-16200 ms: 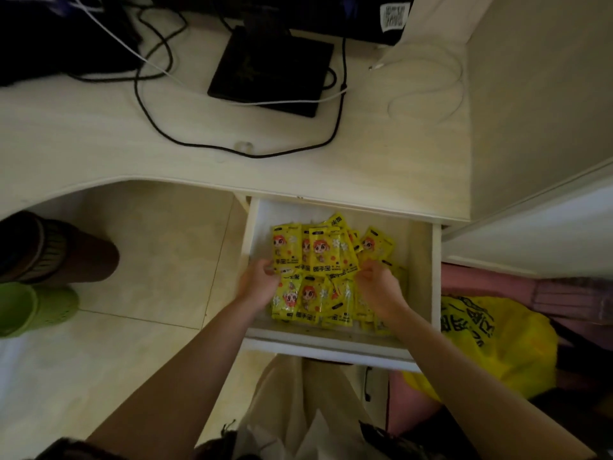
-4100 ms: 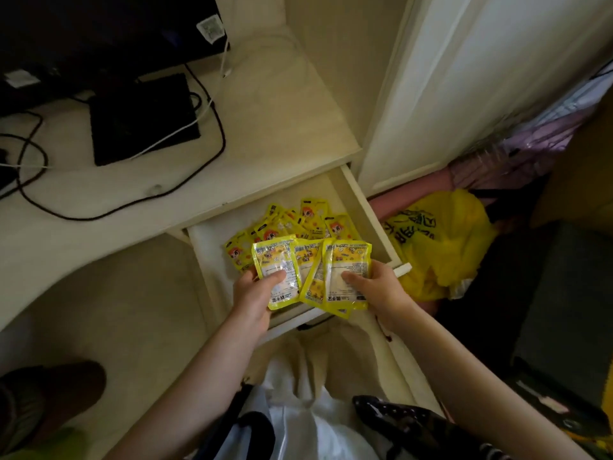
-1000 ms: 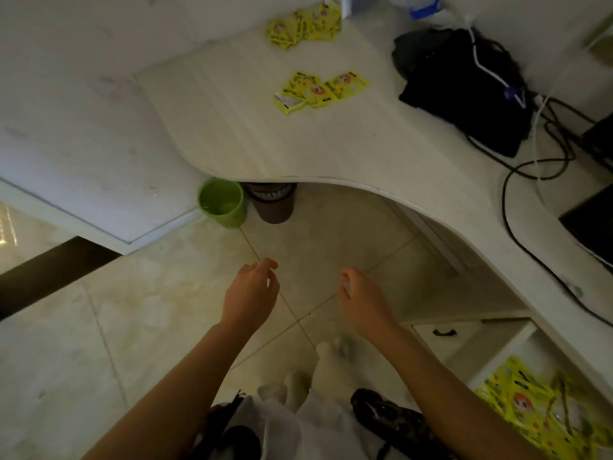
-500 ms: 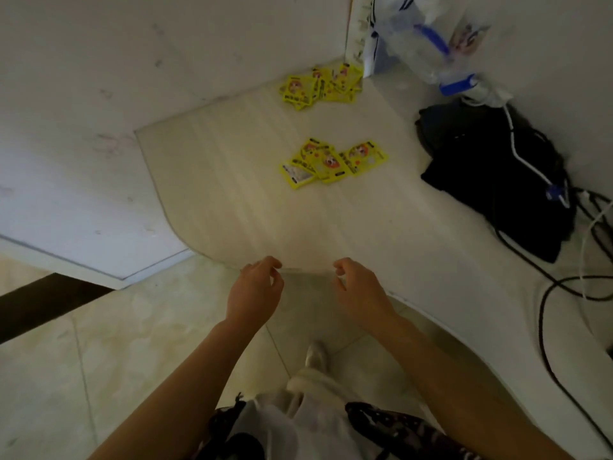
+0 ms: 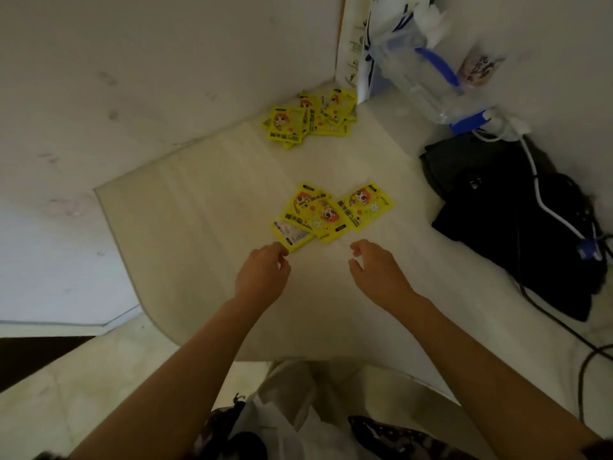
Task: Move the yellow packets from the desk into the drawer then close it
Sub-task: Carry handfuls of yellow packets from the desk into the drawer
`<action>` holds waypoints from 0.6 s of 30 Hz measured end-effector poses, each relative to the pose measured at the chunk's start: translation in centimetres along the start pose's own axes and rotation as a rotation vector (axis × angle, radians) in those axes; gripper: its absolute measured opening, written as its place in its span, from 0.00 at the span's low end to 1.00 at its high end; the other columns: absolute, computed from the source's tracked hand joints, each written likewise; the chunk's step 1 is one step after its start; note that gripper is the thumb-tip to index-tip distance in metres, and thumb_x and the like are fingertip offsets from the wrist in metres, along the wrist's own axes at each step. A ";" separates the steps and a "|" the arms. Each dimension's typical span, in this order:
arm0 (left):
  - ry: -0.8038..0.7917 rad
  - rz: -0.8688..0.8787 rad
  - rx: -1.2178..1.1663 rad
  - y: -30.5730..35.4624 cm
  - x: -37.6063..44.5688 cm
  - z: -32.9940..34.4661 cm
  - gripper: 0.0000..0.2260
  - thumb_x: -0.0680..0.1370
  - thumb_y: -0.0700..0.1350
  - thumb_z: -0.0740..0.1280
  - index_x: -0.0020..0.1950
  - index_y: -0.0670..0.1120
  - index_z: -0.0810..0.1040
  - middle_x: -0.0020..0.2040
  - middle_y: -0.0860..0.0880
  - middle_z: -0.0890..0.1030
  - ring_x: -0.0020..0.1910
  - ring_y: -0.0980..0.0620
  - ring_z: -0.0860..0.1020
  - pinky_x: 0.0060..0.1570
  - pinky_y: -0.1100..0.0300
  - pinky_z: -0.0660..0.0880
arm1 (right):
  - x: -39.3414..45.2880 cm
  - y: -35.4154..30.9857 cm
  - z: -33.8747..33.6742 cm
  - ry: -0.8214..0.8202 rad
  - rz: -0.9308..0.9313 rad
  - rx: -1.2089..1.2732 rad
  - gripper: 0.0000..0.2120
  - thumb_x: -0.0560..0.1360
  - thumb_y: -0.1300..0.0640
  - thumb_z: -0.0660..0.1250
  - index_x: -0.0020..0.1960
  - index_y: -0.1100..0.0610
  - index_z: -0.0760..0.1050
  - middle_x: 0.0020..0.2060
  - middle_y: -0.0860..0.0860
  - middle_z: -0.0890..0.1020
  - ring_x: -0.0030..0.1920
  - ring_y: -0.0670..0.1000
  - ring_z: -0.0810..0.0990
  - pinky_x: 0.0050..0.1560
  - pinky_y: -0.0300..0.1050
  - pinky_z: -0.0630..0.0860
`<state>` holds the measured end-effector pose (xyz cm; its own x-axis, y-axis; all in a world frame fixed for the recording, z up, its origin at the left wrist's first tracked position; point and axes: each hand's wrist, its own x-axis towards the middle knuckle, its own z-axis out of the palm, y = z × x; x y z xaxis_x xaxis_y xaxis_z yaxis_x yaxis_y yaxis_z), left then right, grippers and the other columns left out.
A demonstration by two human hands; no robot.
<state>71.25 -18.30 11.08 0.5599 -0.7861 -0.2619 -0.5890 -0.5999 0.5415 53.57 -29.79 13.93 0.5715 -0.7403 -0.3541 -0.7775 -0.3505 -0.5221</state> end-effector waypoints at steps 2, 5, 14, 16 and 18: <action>-0.027 0.057 0.046 0.4 2.4 -0.5 0.09 0.77 0.43 0.62 0.56 0.46 0.77 0.53 0.47 0.80 0.55 0.45 0.75 0.51 0.52 0.74 | 2.2 -0.2 -0.7 0.006 0.033 -0.010 0.18 0.79 0.57 0.59 0.67 0.61 0.69 0.62 0.58 0.75 0.62 0.57 0.74 0.62 0.49 0.71; -0.085 0.185 0.112 1.7 5.7 -1.1 0.10 0.78 0.42 0.62 0.58 0.45 0.76 0.56 0.46 0.78 0.57 0.44 0.74 0.52 0.50 0.73 | 5.5 -0.1 -1.5 0.000 0.068 -0.034 0.19 0.79 0.57 0.60 0.68 0.61 0.68 0.63 0.59 0.74 0.63 0.59 0.73 0.62 0.50 0.71; -0.305 0.554 0.429 7.4 13.1 0.3 0.19 0.78 0.36 0.58 0.69 0.45 0.69 0.67 0.45 0.73 0.69 0.45 0.66 0.62 0.50 0.67 | 14.1 2.1 -3.4 -0.067 0.007 -0.240 0.29 0.75 0.65 0.62 0.74 0.57 0.60 0.72 0.56 0.66 0.69 0.61 0.66 0.65 0.54 0.69; -0.331 0.600 0.519 8.1 14.4 1.1 0.19 0.80 0.39 0.56 0.72 0.45 0.65 0.70 0.46 0.71 0.73 0.46 0.63 0.63 0.48 0.67 | 15.4 2.8 -3.6 -0.127 -0.020 -0.321 0.33 0.75 0.64 0.64 0.77 0.55 0.55 0.75 0.54 0.60 0.74 0.61 0.59 0.69 0.54 0.66; -0.367 0.596 0.570 8.3 15.2 1.8 0.20 0.82 0.43 0.56 0.75 0.47 0.60 0.74 0.49 0.66 0.76 0.48 0.57 0.66 0.48 0.64 | 16.4 3.7 -3.7 -0.164 -0.078 -0.404 0.34 0.76 0.61 0.65 0.77 0.52 0.53 0.77 0.51 0.57 0.76 0.61 0.54 0.70 0.56 0.65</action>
<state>73.88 -35.49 10.15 -0.0942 -0.9297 -0.3562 -0.9762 0.0160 0.2163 59.14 -45.36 9.02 0.6409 -0.6134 -0.4615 -0.7522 -0.6218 -0.2182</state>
